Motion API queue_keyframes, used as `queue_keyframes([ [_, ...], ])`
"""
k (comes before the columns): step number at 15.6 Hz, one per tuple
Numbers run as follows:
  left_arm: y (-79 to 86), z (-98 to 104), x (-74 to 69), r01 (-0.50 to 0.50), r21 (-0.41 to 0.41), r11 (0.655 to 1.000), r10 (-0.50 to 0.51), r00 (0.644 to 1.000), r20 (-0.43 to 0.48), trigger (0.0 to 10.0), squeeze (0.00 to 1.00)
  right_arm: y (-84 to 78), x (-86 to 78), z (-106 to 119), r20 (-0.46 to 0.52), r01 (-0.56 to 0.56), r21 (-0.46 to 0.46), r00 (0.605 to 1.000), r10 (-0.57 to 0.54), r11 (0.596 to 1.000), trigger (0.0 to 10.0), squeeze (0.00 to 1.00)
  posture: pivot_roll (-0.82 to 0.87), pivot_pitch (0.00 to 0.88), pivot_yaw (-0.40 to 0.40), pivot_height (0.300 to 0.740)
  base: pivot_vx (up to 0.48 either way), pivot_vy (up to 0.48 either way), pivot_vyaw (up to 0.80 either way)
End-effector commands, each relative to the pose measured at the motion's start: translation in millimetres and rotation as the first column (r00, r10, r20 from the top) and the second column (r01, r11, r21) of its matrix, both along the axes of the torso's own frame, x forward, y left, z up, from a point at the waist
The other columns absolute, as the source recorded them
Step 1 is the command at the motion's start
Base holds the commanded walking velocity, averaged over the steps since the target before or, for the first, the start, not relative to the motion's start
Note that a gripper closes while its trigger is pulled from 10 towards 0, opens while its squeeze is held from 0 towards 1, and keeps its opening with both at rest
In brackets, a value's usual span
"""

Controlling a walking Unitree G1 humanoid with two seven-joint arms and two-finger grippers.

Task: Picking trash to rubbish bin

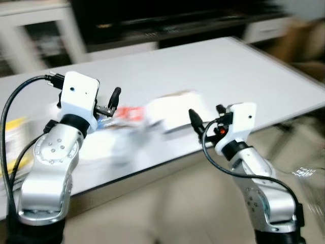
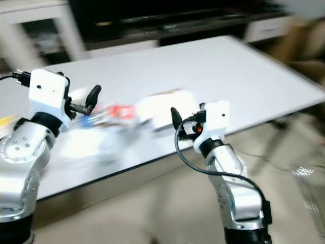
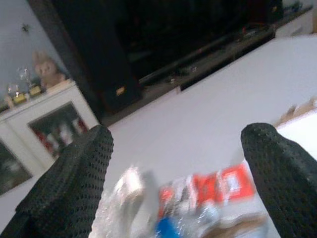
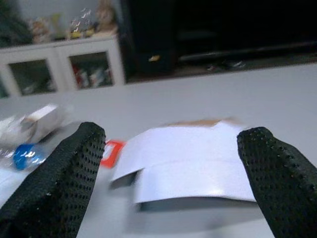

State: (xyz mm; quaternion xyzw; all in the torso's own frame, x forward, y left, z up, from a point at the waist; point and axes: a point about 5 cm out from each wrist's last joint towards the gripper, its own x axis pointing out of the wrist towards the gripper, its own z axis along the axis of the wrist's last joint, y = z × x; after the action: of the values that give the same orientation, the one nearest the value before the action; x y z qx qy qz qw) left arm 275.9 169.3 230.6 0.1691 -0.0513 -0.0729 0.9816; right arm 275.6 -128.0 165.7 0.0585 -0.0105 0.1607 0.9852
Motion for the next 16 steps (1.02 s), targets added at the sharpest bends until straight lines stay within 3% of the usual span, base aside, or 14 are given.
queue_keyframes([
  [1, 3.1, 2, 0.0, -0.012, 0.014, 1.000, 0.012, 1.000, 0.000, 10.0, 0.00, 1.0, -0.4, 3, 0.004, -0.001, 0.012, 1.000, 0.001, 1.000, 10.0, 0.00, -0.05, 0.000, 0.032, 0.740, 0.000, 0.401, 0.80],
  [5, 4.2, 7, 0.2, -0.016, -0.001, 1.000, 0.016, 1.000, 0.017, 10.0, 0.00, 3.6, -0.4, 8, 0.020, -0.015, 0.009, 1.000, 0.015, 1.000, 10.0, 0.00, -0.04, 0.000, 0.025, 0.740, 0.000, 0.283, 0.80],
  [6, 6.4, 9, 0.0, -0.035, 0.029, 0.999, 0.034, 0.999, 0.032, 10.0, 0.00, 2.5, 0.7, 10, 0.026, -0.001, 0.033, 1.000, 0.000, 0.999, 10.0, 0.00, -0.04, 0.000, 0.025, 0.740, 0.000, 0.000, 0.00],
  [12, 5.7, 4, 0.5, -0.031, 0.007, 0.999, 0.031, 1.000, -0.004, 10.0, 0.00, -0.4, 2.2, 13, 0.031, 0.031, 0.043, 0.999, -0.032, 0.999, 10.0, 0.00, -0.04, 0.000, 0.027, 0.740, 0.000, -0.480, 0.00],
  [15, 4.8, -4, 4.0, -0.040, -0.012, 0.999, 0.040, 0.999, -0.034, 10.0, 0.00, -4.1, 2.6, 9, 0.013, 0.064, 0.031, 0.998, -0.064, 0.997, 10.0, 0.00, -0.04, 0.000, 0.028, 0.740, 0.000, 0.000, 0.00],
  [16, 1.0, -10, 4.6, -0.022, -0.055, 0.998, 0.020, 0.999, -0.047, 10.0, 0.00, -7.2, 3.7, 6, 0.002, 0.102, -0.006, 0.995, -0.102, 0.995, 10.0, 0.00, -0.04, 0.000, 0.020, 0.740, 0.000, 0.000, 0.00],
])
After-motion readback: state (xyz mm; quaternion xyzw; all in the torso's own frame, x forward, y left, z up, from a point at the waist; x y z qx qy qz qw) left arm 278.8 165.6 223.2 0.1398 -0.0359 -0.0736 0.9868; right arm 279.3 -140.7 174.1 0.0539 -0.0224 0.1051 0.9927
